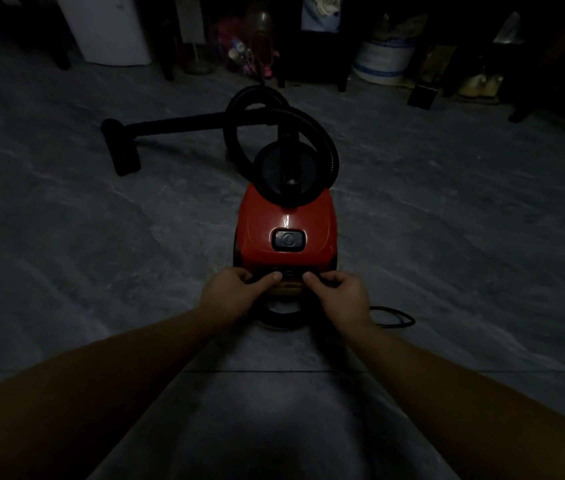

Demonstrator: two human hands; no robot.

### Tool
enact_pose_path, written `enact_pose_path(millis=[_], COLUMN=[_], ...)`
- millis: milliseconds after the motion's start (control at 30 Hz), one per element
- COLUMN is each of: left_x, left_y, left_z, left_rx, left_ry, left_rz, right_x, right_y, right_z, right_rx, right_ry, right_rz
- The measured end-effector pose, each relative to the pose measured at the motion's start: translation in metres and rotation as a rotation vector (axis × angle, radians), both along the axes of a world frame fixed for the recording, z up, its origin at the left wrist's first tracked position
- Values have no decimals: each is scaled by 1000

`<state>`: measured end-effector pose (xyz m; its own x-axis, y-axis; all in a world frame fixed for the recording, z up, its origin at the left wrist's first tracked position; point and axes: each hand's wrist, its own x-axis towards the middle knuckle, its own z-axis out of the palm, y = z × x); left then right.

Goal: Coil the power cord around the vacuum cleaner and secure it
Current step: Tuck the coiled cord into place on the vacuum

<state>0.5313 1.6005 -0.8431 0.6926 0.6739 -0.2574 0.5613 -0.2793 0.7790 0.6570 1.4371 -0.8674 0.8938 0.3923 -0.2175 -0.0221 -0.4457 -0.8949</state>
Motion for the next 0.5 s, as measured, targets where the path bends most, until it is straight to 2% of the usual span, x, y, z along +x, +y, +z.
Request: enact_pose_path(millis=[333,500], left_x=[6,8], left_y=[2,4], left_z=[0,-1], left_rx=[-8,10], left_ry=[28,37], left_rz=[11,12], right_x=[5,10], right_y=[4,6], right_z=[0,1], right_rx=[-54,-74], right_ry=[-46,-4], right_rz=[-3,12])
